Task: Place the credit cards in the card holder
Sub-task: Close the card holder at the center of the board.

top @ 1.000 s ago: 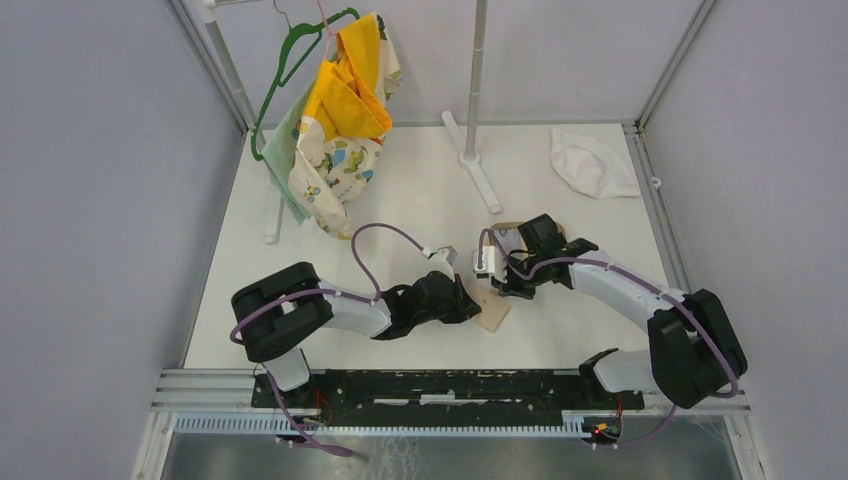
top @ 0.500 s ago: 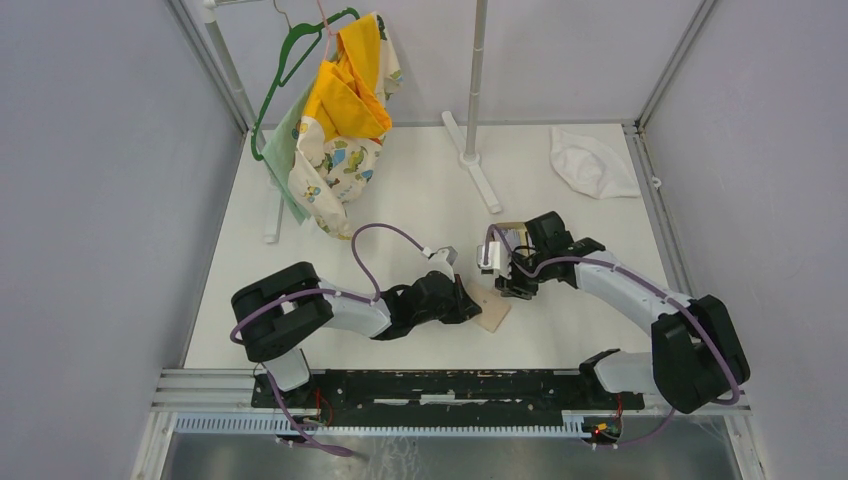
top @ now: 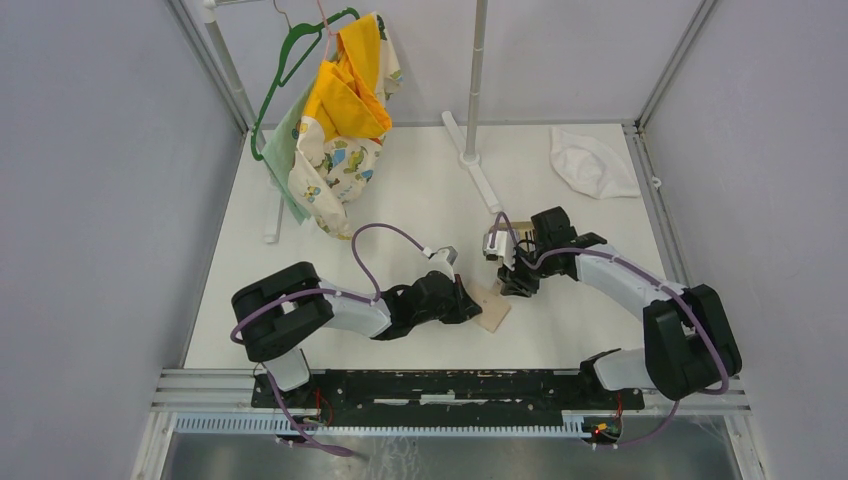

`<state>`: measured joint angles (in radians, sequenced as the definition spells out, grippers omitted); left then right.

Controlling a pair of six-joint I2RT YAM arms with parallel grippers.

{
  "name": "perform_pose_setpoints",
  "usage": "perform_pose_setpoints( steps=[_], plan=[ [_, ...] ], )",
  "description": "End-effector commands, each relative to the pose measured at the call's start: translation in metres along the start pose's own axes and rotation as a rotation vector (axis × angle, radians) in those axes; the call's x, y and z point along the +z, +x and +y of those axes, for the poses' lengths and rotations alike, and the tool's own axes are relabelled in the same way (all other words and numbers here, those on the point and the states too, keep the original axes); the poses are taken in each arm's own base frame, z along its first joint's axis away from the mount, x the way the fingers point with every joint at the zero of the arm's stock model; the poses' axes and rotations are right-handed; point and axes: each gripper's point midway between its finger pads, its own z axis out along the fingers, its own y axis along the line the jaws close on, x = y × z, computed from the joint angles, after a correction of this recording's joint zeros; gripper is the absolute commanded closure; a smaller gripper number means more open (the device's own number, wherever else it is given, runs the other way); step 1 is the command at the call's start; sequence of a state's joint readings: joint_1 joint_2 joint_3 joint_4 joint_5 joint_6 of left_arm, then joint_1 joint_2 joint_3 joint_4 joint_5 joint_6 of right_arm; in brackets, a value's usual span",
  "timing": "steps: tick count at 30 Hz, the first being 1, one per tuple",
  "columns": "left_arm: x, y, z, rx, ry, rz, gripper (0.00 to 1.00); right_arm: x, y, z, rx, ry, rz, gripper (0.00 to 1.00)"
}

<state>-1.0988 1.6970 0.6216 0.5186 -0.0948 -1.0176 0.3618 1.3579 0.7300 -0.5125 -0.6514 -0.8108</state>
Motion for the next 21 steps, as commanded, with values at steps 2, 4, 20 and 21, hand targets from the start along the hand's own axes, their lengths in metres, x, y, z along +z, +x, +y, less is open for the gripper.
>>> perform_pose_setpoints(
  steps=[2, 4, 20, 21],
  plan=[
    [0.002, -0.004, -0.003, 0.043, 0.027, -0.018, 0.98, 0.001, -0.020, -0.009, 0.038, -0.005, -0.071, 0.66],
    [0.003, -0.004, -0.003, 0.042, 0.027, -0.017, 0.98, 0.002, -0.020, -0.011, 0.048, 0.003, -0.072, 0.68],
    [0.003, -0.002, -0.003, 0.037, 0.035, -0.013, 0.98, -0.002, -0.022, -0.026, 0.118, 0.066, -0.117, 0.67],
    [0.003, -0.002, -0.003, 0.037, 0.035, -0.014, 0.98, -0.002, -0.022, -0.025, 0.120, 0.063, -0.118, 0.68]
  ],
)
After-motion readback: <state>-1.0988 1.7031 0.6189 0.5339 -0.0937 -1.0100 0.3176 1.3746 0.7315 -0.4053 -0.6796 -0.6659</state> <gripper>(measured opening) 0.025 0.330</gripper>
